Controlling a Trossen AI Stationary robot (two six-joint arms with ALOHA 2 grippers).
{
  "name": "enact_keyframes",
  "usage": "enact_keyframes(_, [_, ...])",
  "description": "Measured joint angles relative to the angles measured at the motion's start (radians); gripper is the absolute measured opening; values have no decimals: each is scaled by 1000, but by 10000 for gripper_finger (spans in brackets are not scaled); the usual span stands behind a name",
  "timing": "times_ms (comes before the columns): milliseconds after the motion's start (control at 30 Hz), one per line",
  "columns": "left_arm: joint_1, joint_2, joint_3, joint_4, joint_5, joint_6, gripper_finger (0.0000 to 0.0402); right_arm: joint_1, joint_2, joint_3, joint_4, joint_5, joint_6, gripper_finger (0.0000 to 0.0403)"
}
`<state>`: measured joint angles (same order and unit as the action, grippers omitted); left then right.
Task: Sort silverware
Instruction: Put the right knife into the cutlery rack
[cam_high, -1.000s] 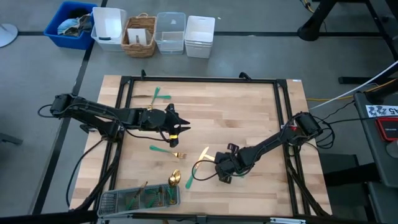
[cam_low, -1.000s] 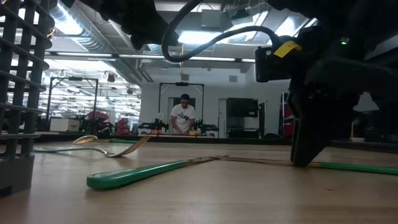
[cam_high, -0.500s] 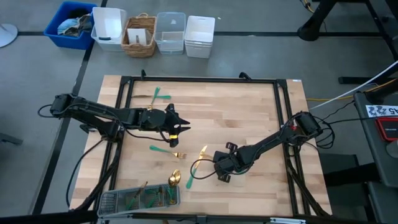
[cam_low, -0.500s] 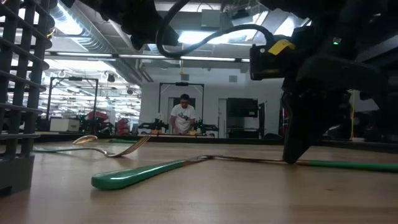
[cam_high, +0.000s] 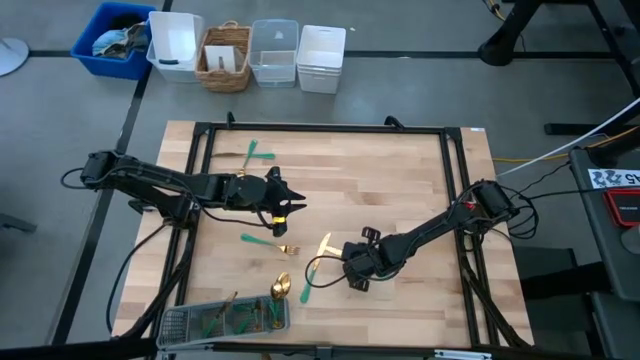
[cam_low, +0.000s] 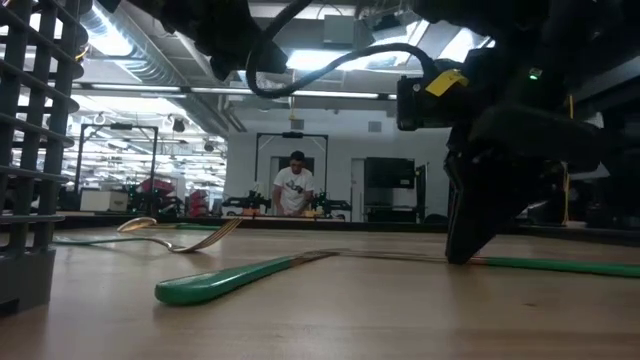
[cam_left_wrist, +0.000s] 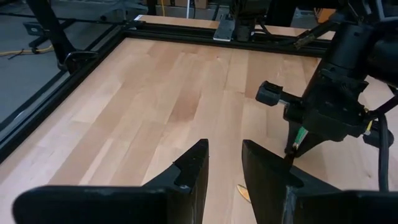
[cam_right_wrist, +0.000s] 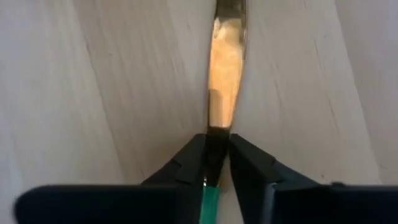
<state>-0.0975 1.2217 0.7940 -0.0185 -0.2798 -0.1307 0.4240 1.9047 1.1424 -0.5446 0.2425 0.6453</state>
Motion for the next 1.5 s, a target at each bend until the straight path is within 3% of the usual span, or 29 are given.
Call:
enact_keyframes(167, [0, 0, 0, 0, 0, 0, 90, 0, 3, 84, -154, -18, -31, 121])
enact_keyframes(300, [0, 0, 0, 0, 0, 0, 90, -1, 2, 111, -206, -20, -52, 133])
enact_keyframes(433, [0, 0, 0, 0, 0, 0, 90, -34, 1, 108, -194, -116, -53, 129])
enact_keyframes(800, [0, 0, 0, 0, 0, 0, 90, -126, -1, 96, -190, -252, -53, 116])
enact_keyframes(1500, [0, 0, 1, -28, 0, 15, 90, -116, 55, 102, -170, -256, -56, 115])
